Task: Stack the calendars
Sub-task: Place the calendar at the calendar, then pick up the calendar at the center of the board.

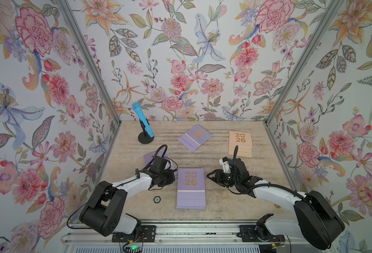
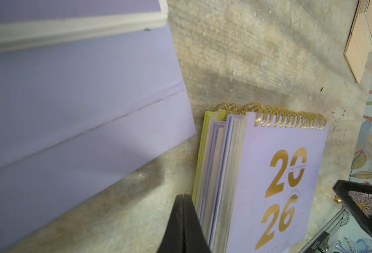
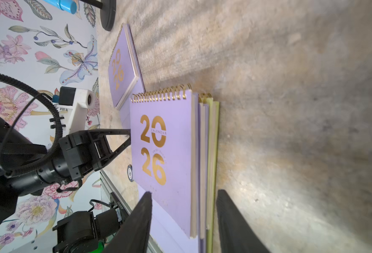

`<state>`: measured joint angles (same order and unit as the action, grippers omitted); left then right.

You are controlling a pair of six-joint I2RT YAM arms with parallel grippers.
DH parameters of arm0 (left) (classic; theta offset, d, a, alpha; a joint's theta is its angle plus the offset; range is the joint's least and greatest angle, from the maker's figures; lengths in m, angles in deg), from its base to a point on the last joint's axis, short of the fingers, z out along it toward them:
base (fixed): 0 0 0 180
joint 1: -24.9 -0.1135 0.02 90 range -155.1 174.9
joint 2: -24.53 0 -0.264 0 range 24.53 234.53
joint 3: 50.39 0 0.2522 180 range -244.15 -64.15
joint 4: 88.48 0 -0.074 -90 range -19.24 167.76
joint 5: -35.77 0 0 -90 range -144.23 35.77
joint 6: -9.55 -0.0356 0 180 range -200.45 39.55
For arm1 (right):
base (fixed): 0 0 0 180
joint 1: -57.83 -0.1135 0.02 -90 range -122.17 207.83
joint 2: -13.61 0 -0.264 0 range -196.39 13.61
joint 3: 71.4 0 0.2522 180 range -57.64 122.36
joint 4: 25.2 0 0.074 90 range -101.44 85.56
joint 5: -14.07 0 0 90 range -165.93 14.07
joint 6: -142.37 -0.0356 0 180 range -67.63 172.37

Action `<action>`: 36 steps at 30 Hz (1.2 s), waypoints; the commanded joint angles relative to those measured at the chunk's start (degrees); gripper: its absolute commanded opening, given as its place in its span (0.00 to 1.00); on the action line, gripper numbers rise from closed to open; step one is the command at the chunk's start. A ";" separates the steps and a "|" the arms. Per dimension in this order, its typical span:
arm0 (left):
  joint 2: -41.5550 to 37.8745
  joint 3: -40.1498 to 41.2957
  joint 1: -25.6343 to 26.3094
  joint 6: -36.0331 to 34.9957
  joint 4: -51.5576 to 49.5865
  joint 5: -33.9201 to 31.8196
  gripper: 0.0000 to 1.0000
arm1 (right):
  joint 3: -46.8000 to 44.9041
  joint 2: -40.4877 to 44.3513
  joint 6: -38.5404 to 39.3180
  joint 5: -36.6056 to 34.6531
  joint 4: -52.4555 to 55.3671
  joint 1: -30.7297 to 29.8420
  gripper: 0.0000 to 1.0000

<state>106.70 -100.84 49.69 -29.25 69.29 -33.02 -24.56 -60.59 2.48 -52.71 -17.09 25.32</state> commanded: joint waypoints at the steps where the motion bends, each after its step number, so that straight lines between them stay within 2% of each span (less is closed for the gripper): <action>1: -2.31 -3.54 -2.43 -2.89 -5.19 -4.34 0.00 | 6.41 -0.92 6.37 -4.32 11.02 0.34 0.49; 11: -6.39 -6.93 -14.77 -10.67 -14.37 -9.52 0.00 | 27.80 -19.42 9.31 -3.03 16.23 -2.05 0.60; 21: -6.10 -5.37 -29.10 -15.98 -13.52 -6.92 0.00 | 55.15 -42.54 10.23 1.29 22.77 -4.20 0.71; 23: -5.18 -4.98 -31.07 -16.62 -12.70 -5.57 0.00 | 60.07 -46.50 10.07 2.14 24.17 -6.17 0.72; 29: -1.23 -4.78 -33.88 -18.14 -10.79 -3.08 0.00 | 71.55 -56.11 8.65 4.70 26.81 -7.67 0.77; 36: 2.49 -5.15 -34.65 -18.86 -8.87 -1.78 0.00 | 82.74 -64.90 7.97 6.92 30.46 -9.24 0.80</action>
<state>107.99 -106.39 15.66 -46.30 59.19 -36.10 54.78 -123.42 11.03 -47.55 9.81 16.58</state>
